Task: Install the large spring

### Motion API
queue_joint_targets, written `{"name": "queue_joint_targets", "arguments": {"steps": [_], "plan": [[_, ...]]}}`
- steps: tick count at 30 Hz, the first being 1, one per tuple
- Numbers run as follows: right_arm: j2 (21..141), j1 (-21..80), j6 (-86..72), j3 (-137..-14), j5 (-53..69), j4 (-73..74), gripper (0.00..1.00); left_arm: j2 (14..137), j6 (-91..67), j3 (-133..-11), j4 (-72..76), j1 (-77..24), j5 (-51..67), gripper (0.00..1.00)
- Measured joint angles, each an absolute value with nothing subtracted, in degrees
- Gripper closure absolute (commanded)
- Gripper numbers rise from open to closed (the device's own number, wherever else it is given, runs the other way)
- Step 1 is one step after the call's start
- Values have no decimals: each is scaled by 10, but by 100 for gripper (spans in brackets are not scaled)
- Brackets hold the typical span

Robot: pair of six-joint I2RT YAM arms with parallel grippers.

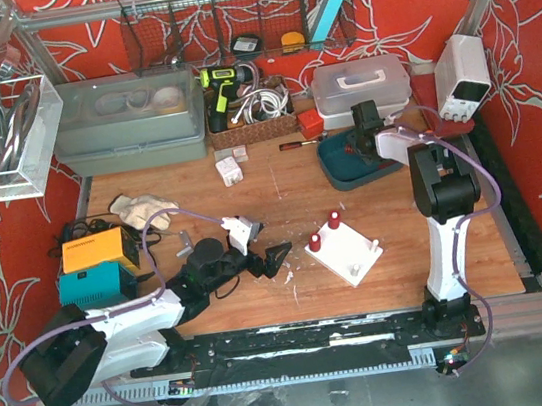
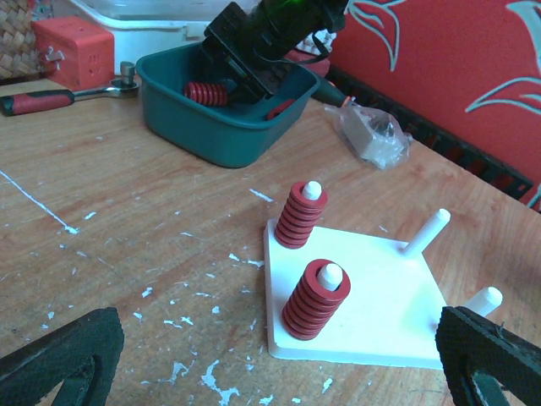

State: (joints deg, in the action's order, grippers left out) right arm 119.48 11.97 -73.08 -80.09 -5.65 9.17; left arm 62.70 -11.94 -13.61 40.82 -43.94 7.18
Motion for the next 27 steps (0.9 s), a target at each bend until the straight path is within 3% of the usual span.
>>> {"name": "queue_joint_targets", "arguments": {"steps": [7, 11, 18, 23, 27], "plan": [[1201, 120, -763, -813, -54, 94, 50, 627, -119, -136, 408, -439, 72, 0], [1214, 120, -776, -837, -52, 116, 63, 627, -119, -136, 408, -439, 72, 0], [1216, 119, -779, -832, -57, 115, 74, 627, -119, -136, 408, -439, 71, 0], [1201, 119, -733, -822, -60, 123, 67, 628, -119, -136, 408, -439, 71, 0], [1170, 119, -608, -824, -53, 139, 58, 628, -119, -136, 408, -439, 68, 0]]}}
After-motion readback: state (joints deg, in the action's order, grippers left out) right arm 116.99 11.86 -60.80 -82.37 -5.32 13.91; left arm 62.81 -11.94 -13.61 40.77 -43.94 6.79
